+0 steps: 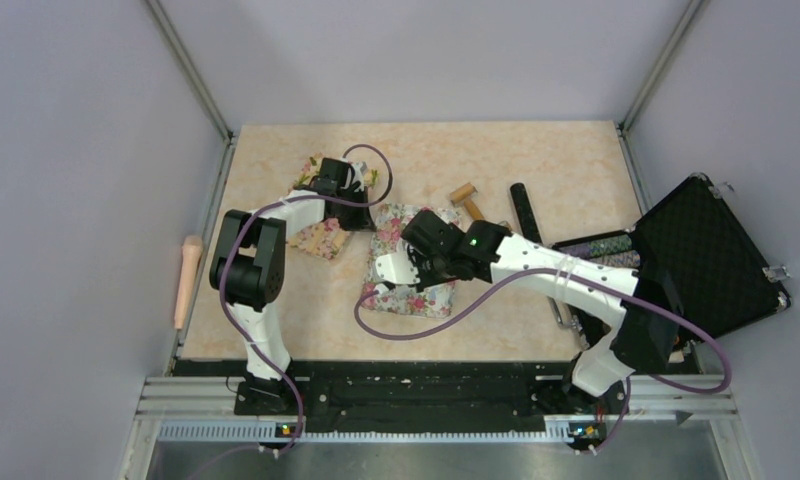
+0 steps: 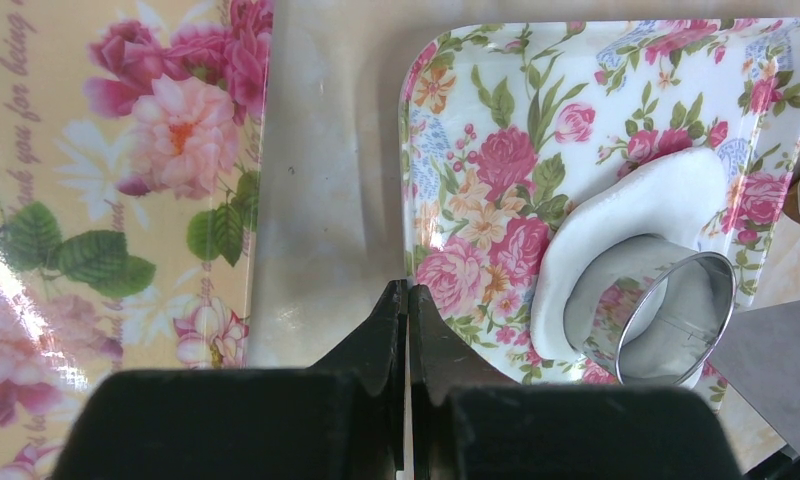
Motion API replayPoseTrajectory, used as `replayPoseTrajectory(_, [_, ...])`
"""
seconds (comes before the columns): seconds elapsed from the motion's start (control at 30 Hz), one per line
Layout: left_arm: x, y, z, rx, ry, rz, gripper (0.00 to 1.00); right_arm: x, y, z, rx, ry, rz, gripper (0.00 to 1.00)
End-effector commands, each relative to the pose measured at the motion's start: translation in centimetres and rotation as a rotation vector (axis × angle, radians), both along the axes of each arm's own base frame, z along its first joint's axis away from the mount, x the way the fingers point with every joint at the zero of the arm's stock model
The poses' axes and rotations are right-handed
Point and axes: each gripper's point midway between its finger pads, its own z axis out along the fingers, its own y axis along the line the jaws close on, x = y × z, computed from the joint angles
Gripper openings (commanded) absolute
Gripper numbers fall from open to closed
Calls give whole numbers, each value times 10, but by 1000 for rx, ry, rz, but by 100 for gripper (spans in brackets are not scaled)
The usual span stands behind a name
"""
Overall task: Roll out the dumpling wrappers from the dough
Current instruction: Remove the dumpling wrapper from the work surface.
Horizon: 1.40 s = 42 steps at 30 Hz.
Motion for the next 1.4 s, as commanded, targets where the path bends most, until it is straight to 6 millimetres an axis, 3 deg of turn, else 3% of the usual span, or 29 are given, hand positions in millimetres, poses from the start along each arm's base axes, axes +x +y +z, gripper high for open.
replayPoseTrajectory(0.0, [7, 7, 19, 19, -74, 0, 0, -29, 9, 6, 63, 109, 30, 0])
replayPoseTrajectory(0.17, [7, 7, 16, 18, -67, 3, 0, -23, 15, 14, 106, 78, 1, 0])
replayPoseTrajectory(0.57, [7, 7, 19, 18, -72, 2, 0, 2, 2, -14, 85, -72, -121, 0])
replayPoseTrajectory(0.87, [7, 7, 18, 19, -70, 3, 0, 12, -3, -1, 72, -142, -137, 0])
replayPoseTrajectory(1.37, [6, 8, 19, 19, -72, -2, 0, 34, 0, 1, 117, -216, -225, 0])
